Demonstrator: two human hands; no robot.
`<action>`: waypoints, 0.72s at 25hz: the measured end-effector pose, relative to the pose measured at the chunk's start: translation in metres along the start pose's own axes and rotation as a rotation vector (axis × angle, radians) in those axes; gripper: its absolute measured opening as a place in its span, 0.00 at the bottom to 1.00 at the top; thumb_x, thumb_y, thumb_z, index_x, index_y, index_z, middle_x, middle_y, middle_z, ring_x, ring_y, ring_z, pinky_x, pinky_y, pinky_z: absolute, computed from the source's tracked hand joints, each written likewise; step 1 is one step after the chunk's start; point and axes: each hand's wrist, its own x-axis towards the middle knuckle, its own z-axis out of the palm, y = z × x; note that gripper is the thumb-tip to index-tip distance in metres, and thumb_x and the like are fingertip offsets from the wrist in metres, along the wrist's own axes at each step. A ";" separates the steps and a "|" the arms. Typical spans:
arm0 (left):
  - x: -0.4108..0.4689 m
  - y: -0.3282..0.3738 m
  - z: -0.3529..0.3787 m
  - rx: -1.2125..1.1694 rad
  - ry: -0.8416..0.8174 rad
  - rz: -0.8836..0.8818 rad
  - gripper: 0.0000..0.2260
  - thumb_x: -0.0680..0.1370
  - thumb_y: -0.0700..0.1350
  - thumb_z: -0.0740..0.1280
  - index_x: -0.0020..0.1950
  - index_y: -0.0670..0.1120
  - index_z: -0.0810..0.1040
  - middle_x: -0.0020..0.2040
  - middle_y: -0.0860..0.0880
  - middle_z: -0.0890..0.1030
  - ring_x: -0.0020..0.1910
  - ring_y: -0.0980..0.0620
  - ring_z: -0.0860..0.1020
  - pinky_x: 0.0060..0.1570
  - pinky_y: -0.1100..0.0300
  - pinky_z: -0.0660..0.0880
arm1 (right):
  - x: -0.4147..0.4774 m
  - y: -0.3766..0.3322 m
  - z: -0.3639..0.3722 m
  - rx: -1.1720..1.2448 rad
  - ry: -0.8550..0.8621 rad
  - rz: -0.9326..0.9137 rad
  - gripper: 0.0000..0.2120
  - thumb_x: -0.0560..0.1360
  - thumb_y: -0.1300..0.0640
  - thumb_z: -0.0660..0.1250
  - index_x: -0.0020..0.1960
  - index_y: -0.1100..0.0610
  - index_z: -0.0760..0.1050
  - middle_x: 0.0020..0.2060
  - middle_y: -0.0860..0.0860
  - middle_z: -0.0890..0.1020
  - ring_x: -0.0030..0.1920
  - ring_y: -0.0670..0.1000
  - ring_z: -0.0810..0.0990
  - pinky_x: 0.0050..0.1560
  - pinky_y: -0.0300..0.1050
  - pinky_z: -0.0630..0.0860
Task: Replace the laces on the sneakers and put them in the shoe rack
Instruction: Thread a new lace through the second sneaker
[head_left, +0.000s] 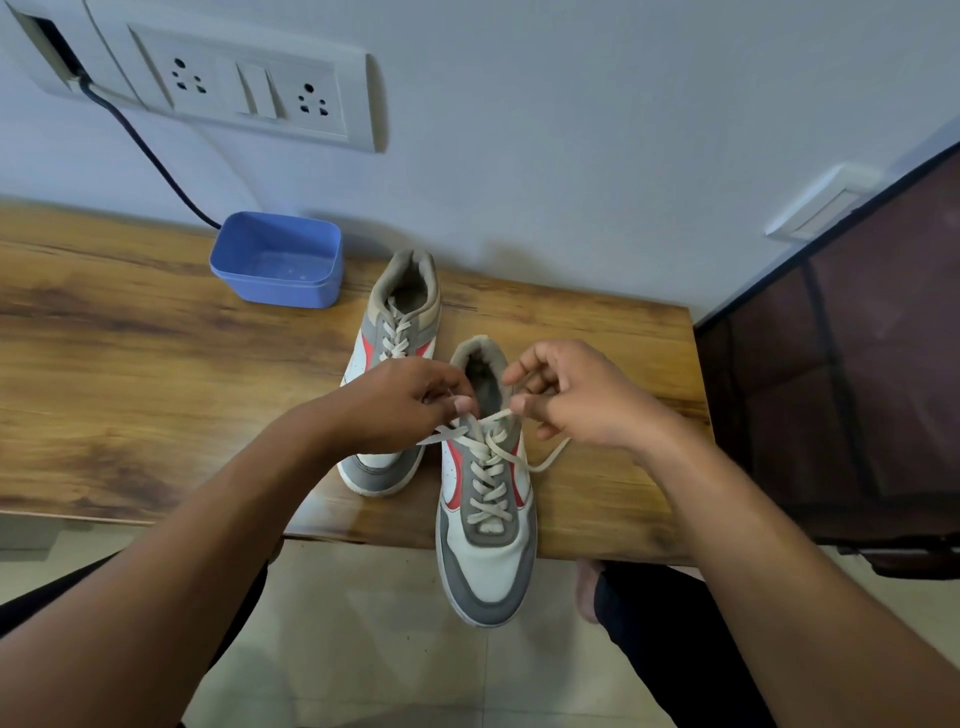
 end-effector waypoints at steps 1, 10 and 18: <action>0.001 0.000 0.001 0.000 0.007 -0.005 0.06 0.83 0.48 0.65 0.52 0.56 0.82 0.46 0.56 0.83 0.47 0.58 0.80 0.48 0.59 0.75 | -0.001 0.001 -0.001 0.008 -0.027 0.021 0.10 0.79 0.65 0.72 0.55 0.53 0.79 0.45 0.53 0.83 0.44 0.51 0.85 0.44 0.49 0.86; 0.002 0.001 0.002 -0.033 0.014 -0.016 0.09 0.84 0.49 0.63 0.50 0.56 0.82 0.44 0.57 0.83 0.45 0.62 0.80 0.46 0.63 0.74 | -0.008 -0.002 -0.022 -0.029 0.128 -0.004 0.05 0.77 0.63 0.76 0.45 0.54 0.84 0.38 0.50 0.87 0.36 0.49 0.88 0.45 0.49 0.87; 0.000 -0.002 0.004 0.072 0.142 0.033 0.15 0.81 0.59 0.63 0.50 0.54 0.87 0.41 0.52 0.85 0.43 0.54 0.82 0.47 0.51 0.79 | -0.007 -0.005 -0.003 -0.205 0.109 -0.019 0.06 0.77 0.57 0.77 0.43 0.49 0.84 0.36 0.45 0.86 0.35 0.44 0.85 0.40 0.46 0.84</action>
